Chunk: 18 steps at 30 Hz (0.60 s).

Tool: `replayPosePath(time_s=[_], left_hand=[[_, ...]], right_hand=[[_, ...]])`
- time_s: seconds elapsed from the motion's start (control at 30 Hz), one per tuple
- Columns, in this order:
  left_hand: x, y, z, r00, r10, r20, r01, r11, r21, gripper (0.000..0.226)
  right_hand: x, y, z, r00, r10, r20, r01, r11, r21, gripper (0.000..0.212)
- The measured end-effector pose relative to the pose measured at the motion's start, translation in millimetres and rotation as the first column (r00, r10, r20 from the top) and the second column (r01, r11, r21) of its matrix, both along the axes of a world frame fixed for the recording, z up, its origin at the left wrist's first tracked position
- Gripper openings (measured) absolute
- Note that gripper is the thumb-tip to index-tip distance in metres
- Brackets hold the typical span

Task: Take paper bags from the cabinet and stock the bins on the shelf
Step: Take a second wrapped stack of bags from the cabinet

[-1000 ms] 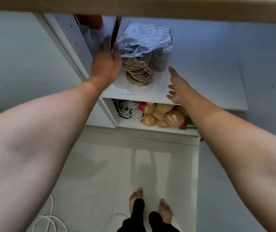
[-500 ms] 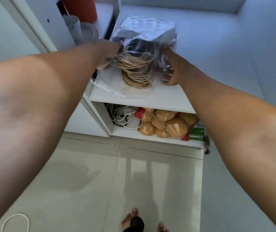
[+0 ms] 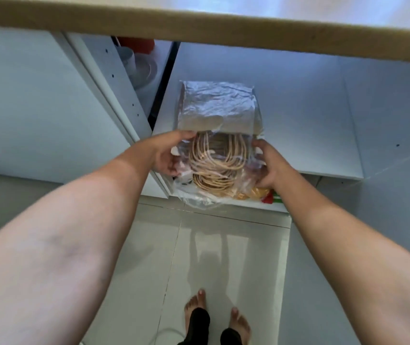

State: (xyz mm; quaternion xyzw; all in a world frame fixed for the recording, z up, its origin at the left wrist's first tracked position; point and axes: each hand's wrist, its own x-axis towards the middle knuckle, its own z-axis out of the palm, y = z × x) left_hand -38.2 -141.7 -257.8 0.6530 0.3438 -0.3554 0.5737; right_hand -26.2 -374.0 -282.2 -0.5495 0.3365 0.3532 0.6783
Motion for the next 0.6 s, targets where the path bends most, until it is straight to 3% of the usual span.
replayPosePath(time_s=[0.07,0.17,0.23,0.3,0.4,0.6], left_hand=[[-13,4,0,0.998,0.051,-0.042,-0.052,0.998,-0.027,0.076],[-11,10,-11,0.993,0.113,-0.029,-0.110,0.991,0.080,0.115],[-5,6,-18,0.990,0.140,0.029,-0.143,0.985,0.099,0.133],[0,-2,-23,0.979,0.188,0.075,-0.190,0.981,0.026,0.118],[4,-9,-29,0.965,0.236,0.109,-0.226,0.969,-0.097,0.060],[1,-1,-32,0.962,0.258,0.088,-0.249,0.963,-0.107,0.053]], right_hand=[[-14,-5,6,1.000,-0.024,-0.007,0.024,1.000,-0.003,0.030],[-10,-9,14,0.992,-0.112,0.052,0.112,0.994,-0.009,0.036],[2,-9,13,0.984,-0.111,0.136,0.117,0.993,-0.030,0.052],[14,-4,14,0.985,-0.006,0.175,0.011,0.999,-0.030,0.072],[25,2,5,0.985,0.129,0.117,-0.119,0.989,-0.086,0.082],[18,0,-9,0.976,0.193,0.098,-0.170,0.965,-0.201,0.081]])
